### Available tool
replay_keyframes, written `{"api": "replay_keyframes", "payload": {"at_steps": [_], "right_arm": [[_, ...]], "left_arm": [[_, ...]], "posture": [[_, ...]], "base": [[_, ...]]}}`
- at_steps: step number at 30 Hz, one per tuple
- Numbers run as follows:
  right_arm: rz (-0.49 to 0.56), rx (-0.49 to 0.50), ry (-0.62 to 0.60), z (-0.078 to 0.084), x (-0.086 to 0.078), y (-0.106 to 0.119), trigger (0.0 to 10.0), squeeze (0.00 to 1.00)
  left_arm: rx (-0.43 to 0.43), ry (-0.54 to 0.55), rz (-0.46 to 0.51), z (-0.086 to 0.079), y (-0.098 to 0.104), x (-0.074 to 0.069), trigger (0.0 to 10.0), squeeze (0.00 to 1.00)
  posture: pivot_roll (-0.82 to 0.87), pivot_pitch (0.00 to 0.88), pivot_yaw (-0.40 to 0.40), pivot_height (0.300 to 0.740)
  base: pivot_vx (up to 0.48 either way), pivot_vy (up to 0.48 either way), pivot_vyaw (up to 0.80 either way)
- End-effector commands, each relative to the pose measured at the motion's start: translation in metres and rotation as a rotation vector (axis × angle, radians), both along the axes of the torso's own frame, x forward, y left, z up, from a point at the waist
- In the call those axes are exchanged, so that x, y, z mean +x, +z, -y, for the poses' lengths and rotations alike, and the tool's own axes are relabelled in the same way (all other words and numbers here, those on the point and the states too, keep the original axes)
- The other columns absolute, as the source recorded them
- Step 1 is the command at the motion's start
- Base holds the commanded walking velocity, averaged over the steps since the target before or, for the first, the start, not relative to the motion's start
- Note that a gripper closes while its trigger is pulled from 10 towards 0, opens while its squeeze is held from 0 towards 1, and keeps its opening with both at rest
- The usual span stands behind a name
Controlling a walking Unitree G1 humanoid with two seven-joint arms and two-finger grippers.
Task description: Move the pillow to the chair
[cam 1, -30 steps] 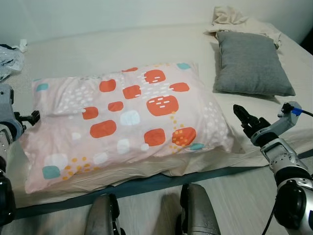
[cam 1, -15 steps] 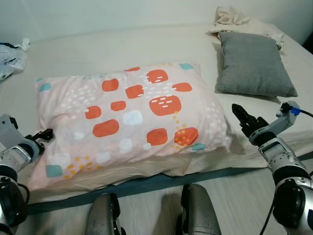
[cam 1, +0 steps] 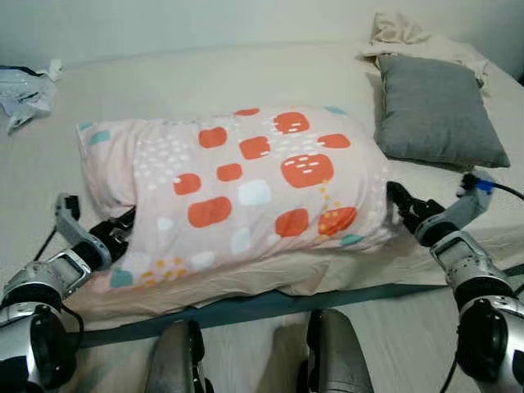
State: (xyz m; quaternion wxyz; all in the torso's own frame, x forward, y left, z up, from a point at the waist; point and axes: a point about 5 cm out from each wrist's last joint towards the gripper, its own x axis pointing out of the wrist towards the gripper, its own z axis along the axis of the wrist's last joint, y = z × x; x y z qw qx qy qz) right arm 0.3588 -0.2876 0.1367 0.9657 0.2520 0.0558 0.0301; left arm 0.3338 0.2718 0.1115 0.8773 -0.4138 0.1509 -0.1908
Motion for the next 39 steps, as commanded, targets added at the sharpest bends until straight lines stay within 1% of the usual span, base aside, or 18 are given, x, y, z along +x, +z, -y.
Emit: {"api": "replay_keyframes", "payload": {"at_steps": [1, 9, 11, 13, 14, 15, 16, 20, 22, 24, 25, 26, 27, 28, 30, 31, 33, 39], "right_arm": [[-0.108, -0.023, 0.024, -0.008, -0.006, -0.022, 10.0, 1.0], [-0.136, 0.009, 0.083, -0.024, -0.005, -0.03, 10.0, 1.0], [-0.127, 0.053, 0.137, -0.036, -0.003, -0.032, 10.0, 1.0], [-0.105, 0.11, 0.223, -0.053, -0.001, -0.033, 10.0, 1.0], [-0.082, 0.155, 0.305, -0.068, 0.001, -0.033, 10.0, 1.0], [-0.075, 0.17, 0.333, -0.073, 0.001, -0.033, 10.0, 1.0], [-0.075, 0.17, 0.333, -0.073, 0.001, -0.033, 10.0, 1.0], [-0.092, 0.144, 0.399, -0.092, 0.002, -0.038, 10.0, 1.0], [-0.136, 0.067, 0.372, -0.096, 0.002, -0.044, 10.0, 1.0], [-0.147, 0.047, 0.368, -0.098, 0.001, -0.047, 10.0, 1.0], [-0.152, 0.032, 0.355, -0.1, 0.001, -0.049, 10.0, 0.0], [-0.148, 0.037, 0.355, -0.102, 0.0, -0.05, 7.8, 0.0], [-0.147, 0.019, 0.344, -0.102, 0.0, -0.051, 0.0, 0.0], [-0.147, 0.019, 0.344, -0.102, 0.0, -0.051, 0.0, 0.0], [-0.127, -0.011, 0.324, -0.105, 0.001, -0.05, 0.0, 0.0], [-0.118, -0.023, 0.307, -0.105, 0.002, -0.049, 0.0, 0.0], [-0.084, -0.027, 0.271, -0.106, 0.004, -0.046, 0.0, 0.0], [-0.041, -0.201, 0.187, -0.106, 0.004, -0.045, 0.0, 0.0]], "left_arm": [[0.01, -0.106, -0.055, 0.013, -0.015, -0.007, 10.0, 0.0], [0.059, -0.165, -0.063, 0.014, -0.015, -0.009, 10.0, 0.0], [0.056, -0.197, -0.058, 0.017, -0.014, -0.009, 10.0, 0.0], [0.052, -0.223, -0.054, 0.021, -0.014, -0.01, 10.0, 0.0], [0.053, -0.255, -0.044, 0.026, -0.015, -0.01, 10.0, 0.0], [0.053, -0.269, -0.04, 0.028, -0.015, -0.01, 10.0, 0.0], [0.053, -0.269, -0.04, 0.028, -0.015, -0.01, 10.0, 0.0], [0.03, -0.328, -0.018, 0.04, -0.016, -0.011, 10.0, 0.0], [0.027, -0.354, 0.003, 0.048, -0.015, -0.011, 10.0, 0.0], [0.03, -0.362, 0.013, 0.051, -0.015, -0.011, 10.0, 0.0], [0.051, -0.357, 0.034, 0.055, -0.016, -0.01, 10.0, 0.0], [0.074, -0.345, 0.045, 0.059, -0.016, -0.01, 10.0, 0.0], [0.091, -0.34, 0.064, 0.063, -0.016, -0.01, 10.0, 0.0], [0.091, -0.34, 0.064, 0.063, -0.016, -0.01, 10.0, 0.0], [0.161, -0.304, 0.081, 0.069, -0.019, -0.01, 10.0, 0.0], [0.189, -0.274, 0.09, 0.07, -0.02, -0.01, 0.4, 0.0], [0.211, -0.202, 0.071, 0.069, -0.024, -0.011, 0.0, 0.0], [0.299, -0.034, 0.055, 0.062, -0.034, -0.019, 0.0, 0.0]], "posture": [[-0.02, 0.285, -0.019, 0.577], [-0.01, 0.281, -0.015, 0.577], [-0.01, 0.277, -0.011, 0.577], [-0.02, 0.273, -0.007, 0.577], [-0.02, 0.272, -0.006, 0.577], [-0.02, 0.272, -0.006, 0.577], [-0.02, 0.272, -0.006, 0.577], [-0.02, 0.25, -0.002, 0.577], [-0.02, 0.239, -0.001, 0.577], [-0.02, 0.234, -0.002, 0.577], [-0.03, 0.221, -0.001, 0.577], [-0.03, 0.218, -0.001, 0.577], [-0.03, 0.218, -0.001, 0.577], [-0.03, 0.218, -0.001, 0.577], [-0.03, 0.195, -0.006, 0.577], [-0.04, 0.182, -0.008, 0.577], [-0.05, 0.166, -0.009, 0.577], [-0.06, 0.135, -0.013, 0.577]], "base": [[0.0, 0.0, 0.0], [0.0, 0.0, 0.0], [0.0, 0.0, 0.0], [0.0, 0.0, 0.0], [0.0, 0.0, 0.0], [0.0, 0.0, 0.0], [0.0, 0.0, 0.0], [0.0, 0.0, 0.0], [0.0, 0.0, 0.0], [0.0, 0.0, 0.0], [0.0, 0.0, 0.0], [0.0, 0.0, 0.0], [0.0, 0.0, 0.0], [0.0, 0.0, 0.0], [0.0, 0.0, 0.0], [0.0, 0.0, 0.0], [0.0, 0.0, 0.0], [0.0, 0.0, 0.0]]}}
